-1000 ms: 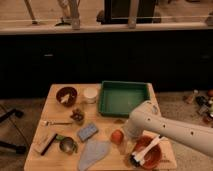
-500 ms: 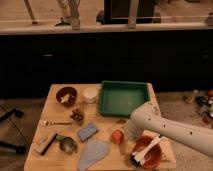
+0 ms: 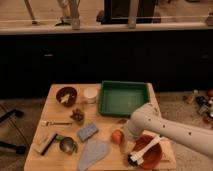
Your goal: Place apple in paper cup
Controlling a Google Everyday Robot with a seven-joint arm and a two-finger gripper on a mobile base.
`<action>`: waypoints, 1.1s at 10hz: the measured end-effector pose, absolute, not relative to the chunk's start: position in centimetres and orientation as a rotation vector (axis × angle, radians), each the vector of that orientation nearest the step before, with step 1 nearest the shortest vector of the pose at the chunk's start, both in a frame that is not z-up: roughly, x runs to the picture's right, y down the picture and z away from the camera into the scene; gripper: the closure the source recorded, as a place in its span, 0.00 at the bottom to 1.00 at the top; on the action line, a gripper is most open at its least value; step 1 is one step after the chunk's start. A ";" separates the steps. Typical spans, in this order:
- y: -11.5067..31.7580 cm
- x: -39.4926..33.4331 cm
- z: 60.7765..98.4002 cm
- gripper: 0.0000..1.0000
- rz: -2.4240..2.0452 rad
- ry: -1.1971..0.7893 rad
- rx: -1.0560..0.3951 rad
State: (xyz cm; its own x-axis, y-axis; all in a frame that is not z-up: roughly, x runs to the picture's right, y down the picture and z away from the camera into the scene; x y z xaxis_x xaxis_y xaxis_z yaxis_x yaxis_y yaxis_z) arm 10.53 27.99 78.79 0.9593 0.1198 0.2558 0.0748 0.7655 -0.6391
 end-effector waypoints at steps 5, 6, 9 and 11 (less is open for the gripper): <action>26.2 10.2 76.5 0.20 0.005 -0.330 -0.654; 25.9 9.8 76.0 0.20 -0.011 -0.341 -0.645; 25.7 8.6 75.7 0.20 -0.071 -0.385 -0.631; 25.6 8.0 75.7 0.20 -0.109 -0.415 -0.623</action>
